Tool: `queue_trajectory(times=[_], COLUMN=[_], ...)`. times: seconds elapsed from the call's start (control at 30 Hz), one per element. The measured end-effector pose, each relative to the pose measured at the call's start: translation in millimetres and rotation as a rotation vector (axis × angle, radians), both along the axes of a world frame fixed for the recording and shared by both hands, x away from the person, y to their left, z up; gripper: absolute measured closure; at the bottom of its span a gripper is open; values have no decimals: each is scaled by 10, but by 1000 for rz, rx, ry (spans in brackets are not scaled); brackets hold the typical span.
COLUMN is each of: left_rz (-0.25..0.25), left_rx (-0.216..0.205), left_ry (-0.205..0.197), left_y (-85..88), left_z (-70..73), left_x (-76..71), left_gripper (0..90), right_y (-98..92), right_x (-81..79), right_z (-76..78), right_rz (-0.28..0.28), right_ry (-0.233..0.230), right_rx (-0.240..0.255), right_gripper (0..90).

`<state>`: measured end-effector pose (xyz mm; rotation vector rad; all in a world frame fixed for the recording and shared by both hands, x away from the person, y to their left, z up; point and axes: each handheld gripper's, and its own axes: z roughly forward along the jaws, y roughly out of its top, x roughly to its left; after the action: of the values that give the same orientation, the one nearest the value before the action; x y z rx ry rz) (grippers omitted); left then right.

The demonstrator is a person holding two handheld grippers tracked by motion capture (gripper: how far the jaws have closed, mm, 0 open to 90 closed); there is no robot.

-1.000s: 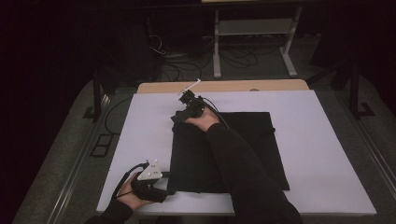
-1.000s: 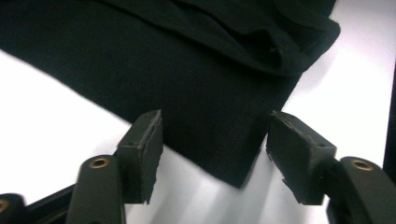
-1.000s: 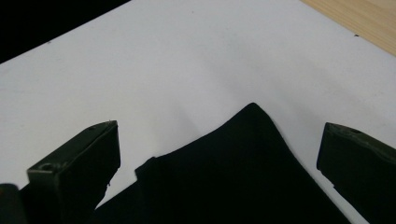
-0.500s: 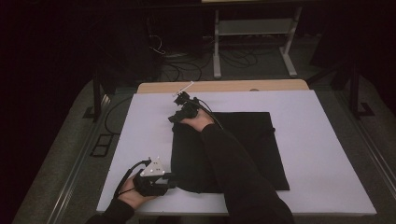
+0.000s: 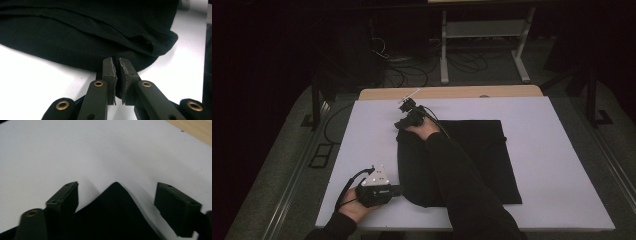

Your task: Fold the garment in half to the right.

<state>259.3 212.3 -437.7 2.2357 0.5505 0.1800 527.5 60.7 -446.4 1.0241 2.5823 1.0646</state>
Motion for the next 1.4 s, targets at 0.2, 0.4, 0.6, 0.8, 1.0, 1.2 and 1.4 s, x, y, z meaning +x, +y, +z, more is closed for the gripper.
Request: queue_trajectory(times=[0.2, 0.4, 0.6, 0.8, 1.0, 1.2, 1.4], left_rz=[-1, 3, -2, -12, -15, -16, -15], left_rx=[-35, -82, -99, -106, -117, -121, -119], left_ry=[-20, -24, -29, -43, -56, -64, -75], left_y=[2, 6, 11, 11, -12, -28, -37], left_z=[45, 82, 110, 147, 181, 212, 228], left_x=[-7, -12, -18, -21, -40, -50, -62], left_gripper=[822, 821, 822, 822, 821, 822, 821], right_y=[-3, 41, 21, -57, -188, -280, -364], right_x=[-7, -70, -116, -197, -271, -332, -373], right_z=[-9, 38, 127, 220, 291, 363, 397], right_rz=[-34, -3, 17, 38, 52, 62, 75], right_ry=[-27, -16, -23, -54, -58, -50, -44], right_rx=[-41, -60, -73, -45, -5, 27, 40], right_gripper=[488, 794, 836, 841, 842, 842, 842])
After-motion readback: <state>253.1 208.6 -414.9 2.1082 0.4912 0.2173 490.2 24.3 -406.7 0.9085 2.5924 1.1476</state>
